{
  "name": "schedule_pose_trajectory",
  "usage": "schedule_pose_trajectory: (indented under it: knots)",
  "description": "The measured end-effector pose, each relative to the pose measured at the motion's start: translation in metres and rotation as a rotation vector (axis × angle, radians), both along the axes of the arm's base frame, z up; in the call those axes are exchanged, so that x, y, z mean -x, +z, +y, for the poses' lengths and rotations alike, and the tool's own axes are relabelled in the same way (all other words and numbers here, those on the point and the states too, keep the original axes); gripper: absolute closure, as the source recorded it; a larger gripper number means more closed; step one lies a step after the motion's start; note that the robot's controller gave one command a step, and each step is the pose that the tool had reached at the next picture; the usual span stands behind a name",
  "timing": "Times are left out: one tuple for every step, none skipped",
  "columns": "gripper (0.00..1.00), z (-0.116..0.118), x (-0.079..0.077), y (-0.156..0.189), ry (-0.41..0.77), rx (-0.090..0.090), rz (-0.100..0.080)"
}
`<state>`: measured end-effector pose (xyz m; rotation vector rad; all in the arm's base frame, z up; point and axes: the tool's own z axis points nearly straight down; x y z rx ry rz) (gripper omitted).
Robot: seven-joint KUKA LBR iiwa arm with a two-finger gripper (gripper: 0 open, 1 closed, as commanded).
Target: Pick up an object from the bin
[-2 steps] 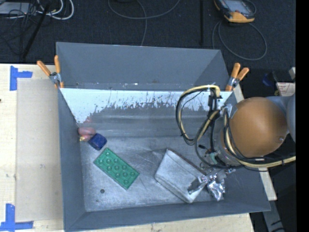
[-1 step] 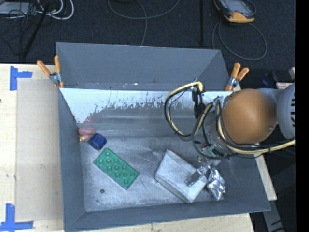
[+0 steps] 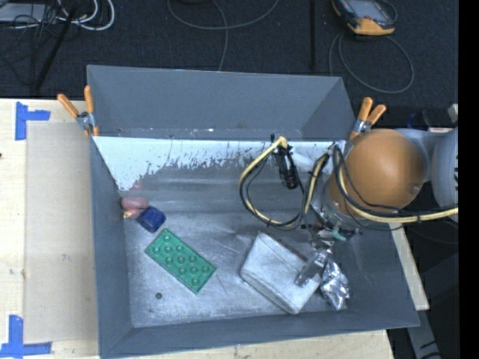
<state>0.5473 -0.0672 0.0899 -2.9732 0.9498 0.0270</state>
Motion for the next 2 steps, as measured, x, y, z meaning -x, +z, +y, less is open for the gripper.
schedule_pose_trajectory:
  knots:
    - [0.00, 0.037, -0.010, 0.060, 0.416, 0.018, -0.016]
    - [0.00, 0.087, 0.069, 0.005, 0.366, 0.022, -0.009]
